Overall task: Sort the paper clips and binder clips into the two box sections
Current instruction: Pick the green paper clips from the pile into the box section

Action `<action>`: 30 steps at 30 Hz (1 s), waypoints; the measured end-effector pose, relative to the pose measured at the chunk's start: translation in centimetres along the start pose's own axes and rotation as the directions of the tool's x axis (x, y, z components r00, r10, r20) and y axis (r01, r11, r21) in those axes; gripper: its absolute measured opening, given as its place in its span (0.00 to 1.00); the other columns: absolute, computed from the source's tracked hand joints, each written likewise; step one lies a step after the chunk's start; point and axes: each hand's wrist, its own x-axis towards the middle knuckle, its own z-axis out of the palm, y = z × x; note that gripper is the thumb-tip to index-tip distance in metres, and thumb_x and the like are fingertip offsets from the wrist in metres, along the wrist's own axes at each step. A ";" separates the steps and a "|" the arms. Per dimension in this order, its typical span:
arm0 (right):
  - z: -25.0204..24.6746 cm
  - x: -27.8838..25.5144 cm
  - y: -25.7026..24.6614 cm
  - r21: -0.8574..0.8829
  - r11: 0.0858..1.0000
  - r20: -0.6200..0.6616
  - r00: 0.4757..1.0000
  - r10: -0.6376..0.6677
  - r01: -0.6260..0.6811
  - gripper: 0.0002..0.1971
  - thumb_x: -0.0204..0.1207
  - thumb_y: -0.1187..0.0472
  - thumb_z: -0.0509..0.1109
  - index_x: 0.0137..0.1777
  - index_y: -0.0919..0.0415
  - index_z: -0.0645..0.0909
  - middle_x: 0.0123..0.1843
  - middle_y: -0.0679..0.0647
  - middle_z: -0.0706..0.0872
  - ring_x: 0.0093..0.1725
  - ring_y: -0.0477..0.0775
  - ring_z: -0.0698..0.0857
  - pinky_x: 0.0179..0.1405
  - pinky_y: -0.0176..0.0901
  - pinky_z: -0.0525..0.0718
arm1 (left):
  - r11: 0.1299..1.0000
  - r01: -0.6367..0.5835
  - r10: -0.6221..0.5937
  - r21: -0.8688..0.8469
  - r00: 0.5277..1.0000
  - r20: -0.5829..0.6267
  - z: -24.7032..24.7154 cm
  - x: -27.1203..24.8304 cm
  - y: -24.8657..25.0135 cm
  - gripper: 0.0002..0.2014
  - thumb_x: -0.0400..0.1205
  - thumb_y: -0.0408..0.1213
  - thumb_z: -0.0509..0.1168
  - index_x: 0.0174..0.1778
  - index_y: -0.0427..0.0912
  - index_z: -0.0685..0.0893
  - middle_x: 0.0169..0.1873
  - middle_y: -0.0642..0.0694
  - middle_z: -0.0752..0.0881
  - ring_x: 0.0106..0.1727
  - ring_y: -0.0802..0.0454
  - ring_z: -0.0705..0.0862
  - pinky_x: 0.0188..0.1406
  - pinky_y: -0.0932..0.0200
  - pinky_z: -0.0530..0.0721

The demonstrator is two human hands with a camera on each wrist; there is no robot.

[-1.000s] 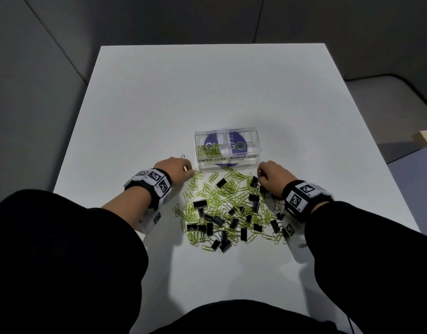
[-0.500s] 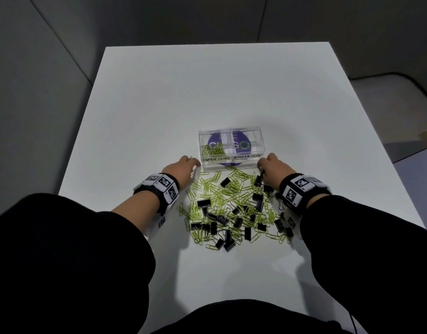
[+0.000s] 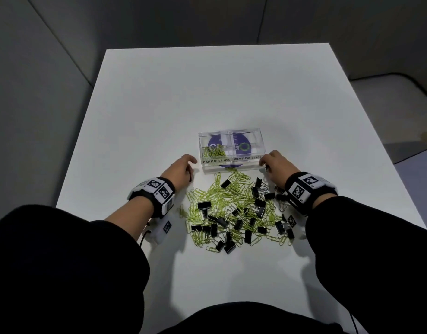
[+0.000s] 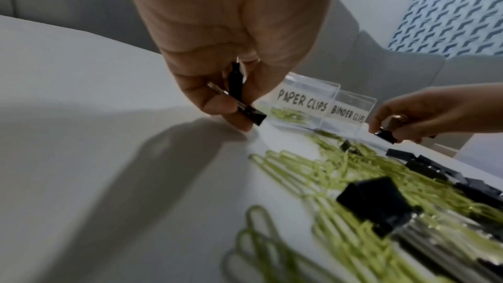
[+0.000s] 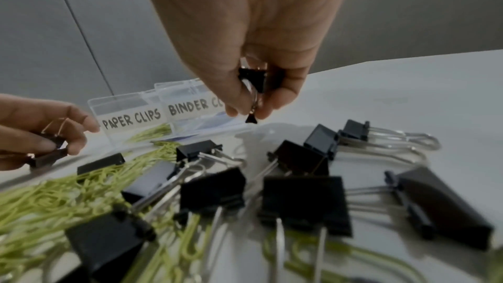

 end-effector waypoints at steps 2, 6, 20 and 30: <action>0.4 0.2 0.4 -0.008 1.000 0.024 1.000 0.011 -0.011 0.12 0.80 0.66 0.63 0.62 0.65 0.77 0.63 0.65 0.75 0.59 0.65 0.78 0.59 0.51 0.77 | 1.000 -0.006 0.006 -0.029 1.000 -0.009 0.2 -0.1 -0.2 0.23 0.79 0.18 0.50 0.69 0.36 0.69 0.43 0.41 0.80 0.42 0.46 0.80 0.38 0.64 0.77; 0.6 0.0 0.6 -0.064 0.997 -0.001 1.000 0.031 -0.031 0.12 0.80 0.65 0.61 0.62 0.61 0.78 0.64 0.63 0.77 0.64 0.67 0.76 0.61 0.55 0.77 | 0.995 -0.026 0.032 0.096 0.997 -0.069 1.0 0.5 -0.3 0.20 0.80 0.23 0.56 0.68 0.40 0.74 0.59 0.39 0.80 0.61 0.43 0.79 0.64 0.54 0.75; 1.2 -1.8 -6.4 -0.243 0.893 0.090 0.925 -0.369 0.380 0.25 0.79 0.68 0.63 0.76 0.61 0.66 0.78 0.58 0.71 0.76 0.58 0.70 0.79 0.48 0.65 | 0.873 -0.142 0.242 0.466 0.956 -0.163 1.4 -2.0 1.9 0.11 0.81 0.44 0.61 0.56 0.46 0.79 0.63 0.46 0.77 0.54 0.52 0.77 0.53 0.58 0.78; 2.1 -3.1 -5.9 -0.275 0.905 0.269 0.930 -0.253 0.325 0.29 0.78 0.63 0.64 0.79 0.60 0.60 0.82 0.56 0.61 0.79 0.60 0.62 0.76 0.53 0.70 | 0.722 -0.253 0.197 0.644 0.967 0.160 4.4 -2.9 2.7 0.23 0.81 0.50 0.60 0.69 0.42 0.73 0.70 0.44 0.72 0.66 0.43 0.75 0.60 0.49 0.78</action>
